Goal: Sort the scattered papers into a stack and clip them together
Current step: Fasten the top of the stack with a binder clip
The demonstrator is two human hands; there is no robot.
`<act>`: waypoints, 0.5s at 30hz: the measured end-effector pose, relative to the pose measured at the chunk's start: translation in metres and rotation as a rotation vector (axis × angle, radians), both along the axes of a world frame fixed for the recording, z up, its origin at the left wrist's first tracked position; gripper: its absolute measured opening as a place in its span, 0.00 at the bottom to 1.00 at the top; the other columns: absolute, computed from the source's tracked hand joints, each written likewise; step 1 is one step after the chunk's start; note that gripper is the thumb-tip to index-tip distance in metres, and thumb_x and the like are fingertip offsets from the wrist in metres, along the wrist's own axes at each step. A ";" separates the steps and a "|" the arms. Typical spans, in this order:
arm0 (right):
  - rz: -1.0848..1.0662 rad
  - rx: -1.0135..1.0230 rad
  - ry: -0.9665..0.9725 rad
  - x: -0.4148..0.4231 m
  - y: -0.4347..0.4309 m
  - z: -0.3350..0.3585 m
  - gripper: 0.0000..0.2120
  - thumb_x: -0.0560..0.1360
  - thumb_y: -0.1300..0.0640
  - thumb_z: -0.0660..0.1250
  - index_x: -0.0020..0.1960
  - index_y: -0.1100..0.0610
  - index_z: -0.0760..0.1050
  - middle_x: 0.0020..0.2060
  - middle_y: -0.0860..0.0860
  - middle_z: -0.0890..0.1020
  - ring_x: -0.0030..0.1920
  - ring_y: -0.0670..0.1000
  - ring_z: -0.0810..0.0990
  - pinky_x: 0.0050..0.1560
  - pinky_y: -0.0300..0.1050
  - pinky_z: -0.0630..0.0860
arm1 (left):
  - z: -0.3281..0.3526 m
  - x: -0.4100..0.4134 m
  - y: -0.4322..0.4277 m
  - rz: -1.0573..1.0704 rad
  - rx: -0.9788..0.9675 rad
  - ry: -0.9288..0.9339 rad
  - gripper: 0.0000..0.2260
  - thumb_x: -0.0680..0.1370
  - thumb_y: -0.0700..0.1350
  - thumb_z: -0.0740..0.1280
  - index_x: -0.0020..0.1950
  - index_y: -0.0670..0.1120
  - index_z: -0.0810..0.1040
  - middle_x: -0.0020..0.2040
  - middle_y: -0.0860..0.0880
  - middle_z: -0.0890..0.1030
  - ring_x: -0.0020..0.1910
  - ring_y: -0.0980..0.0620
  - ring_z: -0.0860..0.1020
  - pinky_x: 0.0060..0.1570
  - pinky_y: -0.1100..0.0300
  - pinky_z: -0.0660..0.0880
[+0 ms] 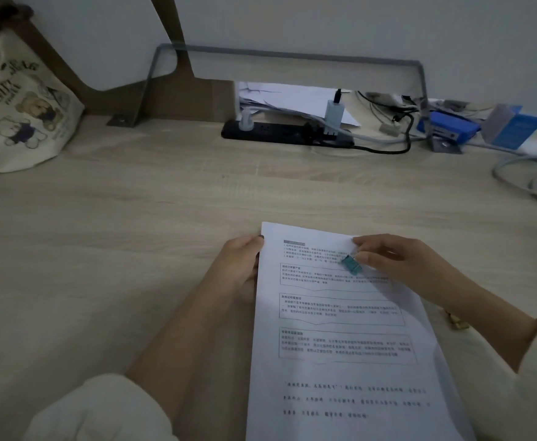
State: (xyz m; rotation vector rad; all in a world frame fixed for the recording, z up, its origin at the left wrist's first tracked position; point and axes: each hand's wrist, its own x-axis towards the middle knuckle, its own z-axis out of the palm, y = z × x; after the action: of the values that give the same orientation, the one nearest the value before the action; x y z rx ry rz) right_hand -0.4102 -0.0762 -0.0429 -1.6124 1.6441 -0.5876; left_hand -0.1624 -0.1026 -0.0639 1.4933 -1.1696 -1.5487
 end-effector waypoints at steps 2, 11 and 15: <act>-0.002 -0.002 -0.007 0.000 0.001 -0.001 0.04 0.73 0.53 0.67 0.45 0.50 0.81 0.58 0.40 0.78 0.52 0.36 0.77 0.46 0.28 0.71 | -0.001 -0.001 0.002 0.013 0.006 -0.006 0.13 0.81 0.43 0.56 0.46 0.45 0.79 0.45 0.45 0.83 0.45 0.49 0.81 0.51 0.55 0.76; -0.002 0.023 -0.018 -0.001 0.000 0.005 0.07 0.74 0.53 0.66 0.50 0.52 0.80 0.53 0.36 0.78 0.46 0.31 0.77 0.41 0.21 0.71 | -0.011 -0.002 0.004 0.020 -0.082 -0.089 0.11 0.77 0.50 0.57 0.45 0.47 0.76 0.43 0.45 0.77 0.43 0.49 0.74 0.48 0.53 0.69; 0.018 0.048 0.017 0.000 -0.004 0.015 0.07 0.74 0.52 0.65 0.49 0.50 0.79 0.47 0.37 0.79 0.45 0.35 0.77 0.39 0.27 0.72 | -0.010 -0.006 0.004 0.048 -0.126 -0.195 0.15 0.80 0.46 0.55 0.45 0.37 0.75 0.41 0.44 0.75 0.40 0.50 0.72 0.43 0.55 0.66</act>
State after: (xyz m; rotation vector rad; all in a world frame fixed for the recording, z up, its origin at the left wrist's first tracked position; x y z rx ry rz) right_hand -0.4098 -0.0805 -0.0281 -1.6003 1.6418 -0.5228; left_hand -0.1685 -0.0986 -0.0744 1.6026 -1.3061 -1.2956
